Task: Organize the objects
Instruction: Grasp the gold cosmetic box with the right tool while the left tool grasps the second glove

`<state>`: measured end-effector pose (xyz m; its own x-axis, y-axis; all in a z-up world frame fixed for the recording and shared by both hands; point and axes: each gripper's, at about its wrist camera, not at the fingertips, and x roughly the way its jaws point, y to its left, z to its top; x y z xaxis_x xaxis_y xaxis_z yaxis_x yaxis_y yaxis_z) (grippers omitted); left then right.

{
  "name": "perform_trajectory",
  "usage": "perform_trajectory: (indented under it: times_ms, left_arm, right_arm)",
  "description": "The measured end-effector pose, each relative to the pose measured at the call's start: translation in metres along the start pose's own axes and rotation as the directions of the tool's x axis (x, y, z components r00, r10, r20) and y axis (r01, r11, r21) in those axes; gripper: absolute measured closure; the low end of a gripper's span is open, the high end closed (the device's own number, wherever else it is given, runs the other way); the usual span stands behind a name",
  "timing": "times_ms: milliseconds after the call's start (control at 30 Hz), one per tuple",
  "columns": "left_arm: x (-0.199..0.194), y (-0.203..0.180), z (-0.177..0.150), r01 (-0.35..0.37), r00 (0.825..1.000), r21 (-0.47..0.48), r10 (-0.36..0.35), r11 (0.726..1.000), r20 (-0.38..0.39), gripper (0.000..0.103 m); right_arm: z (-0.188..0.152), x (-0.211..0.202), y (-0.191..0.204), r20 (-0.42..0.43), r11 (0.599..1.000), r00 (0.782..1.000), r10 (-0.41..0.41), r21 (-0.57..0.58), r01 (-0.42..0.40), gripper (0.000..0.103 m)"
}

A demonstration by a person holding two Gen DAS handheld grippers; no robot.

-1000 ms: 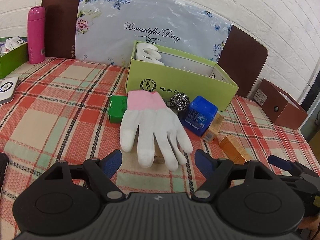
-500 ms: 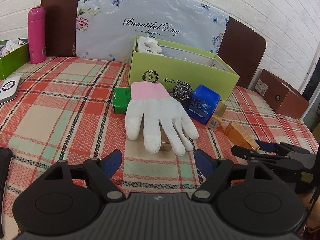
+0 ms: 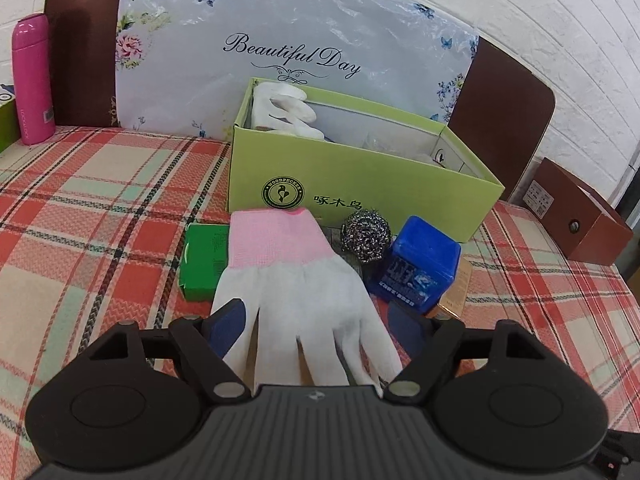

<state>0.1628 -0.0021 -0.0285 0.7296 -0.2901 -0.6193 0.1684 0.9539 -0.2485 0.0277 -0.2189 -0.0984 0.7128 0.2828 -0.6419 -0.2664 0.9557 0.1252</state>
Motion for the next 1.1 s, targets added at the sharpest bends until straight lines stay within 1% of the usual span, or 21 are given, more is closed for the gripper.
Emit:
perform_trajectory:
  times_ms: [33, 67, 100, 167, 267, 333, 367, 433, 533, 600, 633, 667, 700, 733, 833, 933, 1000, 1033, 1100]
  left_arm:
    - [0.004, 0.001, 0.001, 0.010, 1.000, 0.000, -0.010, 1.000, -0.015, 0.048]
    - [0.008, 0.002, 0.002, 0.023, 0.999, -0.007, -0.023, 1.000, -0.037, 0.069]
    - [0.010, 0.004, 0.002, 0.028, 0.998, -0.017, -0.029, 0.999, -0.048, 0.077]
    - [0.007, 0.008, 0.000, 0.040, 0.998, -0.026, -0.041, 0.999, -0.049, 0.099]
    - [-0.012, 0.017, -0.006, 0.115, 0.992, -0.081, -0.118, 0.990, -0.044, 0.102]
    - [-0.035, 0.019, -0.013, 0.173, 0.984, -0.055, -0.175, 0.983, -0.034, 0.102]
    - [-0.048, 0.019, -0.019, 0.191, 0.981, -0.031, -0.192, 0.981, -0.038, 0.102]
    - [-0.070, 0.022, -0.033, 0.191, 0.980, 0.018, -0.189, 0.982, -0.055, 0.102]
    - [-0.087, 0.029, -0.054, 0.174, 0.981, 0.050, -0.168, 0.983, -0.101, 0.101]
    - [-0.086, 0.032, -0.062, 0.125, 0.986, 0.051, -0.118, 0.991, -0.120, 0.086]
    - [-0.083, 0.032, -0.064, 0.101, 0.989, 0.052, -0.094, 0.994, -0.118, 0.066]
    - [-0.080, 0.033, -0.065, 0.075, 0.991, 0.048, -0.069, 0.996, -0.113, 0.043]
    - [-0.076, 0.032, -0.065, 0.052, 0.993, 0.041, -0.047, 0.998, -0.110, 0.036]
    - [-0.074, 0.030, -0.064, 0.047, 0.993, 0.039, -0.043, 0.998, -0.107, 0.033]
    - [-0.067, 0.020, -0.060, 0.112, 0.988, 0.061, -0.105, 0.992, -0.118, 0.033]
    - [-0.060, 0.008, -0.062, 0.103, 0.988, 0.104, -0.090, 0.989, -0.122, 0.033]
    - [-0.056, 0.005, -0.065, 0.085, 0.988, 0.119, -0.069, 0.989, -0.135, 0.039]
    - [-0.055, 0.005, -0.066, 0.085, 0.988, 0.117, -0.068, 0.989, -0.141, 0.048]
    - [-0.054, 0.005, -0.069, 0.090, 0.986, 0.108, -0.073, 0.990, -0.152, 0.050]
  right_arm:
    - [0.000, -0.001, 0.001, 0.001, 1.000, 1.000, 0.001, -0.001, -0.001, 0.072]
    - [0.001, -0.002, 0.002, 0.003, 1.000, 1.000, 0.001, -0.002, -0.001, 0.069]
    - [0.001, -0.003, 0.002, 0.008, 1.000, 1.000, -0.002, -0.002, 0.002, 0.064]
    - [0.003, -0.003, 0.004, 0.016, 1.000, 1.000, -0.004, -0.006, 0.004, 0.061]
    - [0.004, -0.003, 0.005, 0.018, 1.000, 1.000, 0.003, -0.006, -0.003, 0.056]
    - [0.005, -0.003, 0.005, 0.015, 1.000, 1.000, 0.009, -0.010, -0.009, 0.053]
    - [0.005, -0.003, 0.006, 0.017, 1.000, 1.000, 0.010, -0.014, -0.010, 0.051]
    - [0.006, -0.003, 0.006, 0.017, 1.000, 1.000, 0.010, -0.022, -0.009, 0.046]
    - [0.008, -0.001, 0.007, 0.019, 1.000, 1.000, 0.015, -0.017, -0.015, 0.043]
    - [0.010, 0.002, 0.009, 0.018, 1.000, 1.000, 0.020, -0.014, -0.019, 0.043]
    - [0.011, 0.003, 0.010, 0.019, 1.000, 1.000, 0.021, -0.015, -0.020, 0.042]
    - [0.011, 0.004, 0.012, 0.018, 1.000, 1.000, 0.020, -0.018, -0.020, 0.041]
    - [0.011, 0.004, 0.015, 0.017, 0.999, 1.000, 0.022, -0.025, -0.021, 0.039]
    - [0.011, 0.003, 0.016, 0.017, 0.999, 1.000, 0.022, -0.034, -0.021, 0.039]
    - [0.010, 0.004, 0.020, 0.013, 0.999, 1.000, 0.010, -0.052, -0.009, 0.039]
    - [0.011, 0.006, 0.019, 0.008, 0.999, 1.000, 0.004, -0.043, -0.004, 0.039]
    - [0.011, 0.006, 0.020, 0.007, 0.999, 1.000, -0.001, -0.049, 0.001, 0.039]
    - [0.012, 0.006, 0.020, 0.008, 0.999, 1.000, -0.004, -0.052, 0.005, 0.039]
    - [0.013, 0.008, 0.018, 0.006, 0.999, 1.000, -0.019, -0.051, 0.020, 0.039]
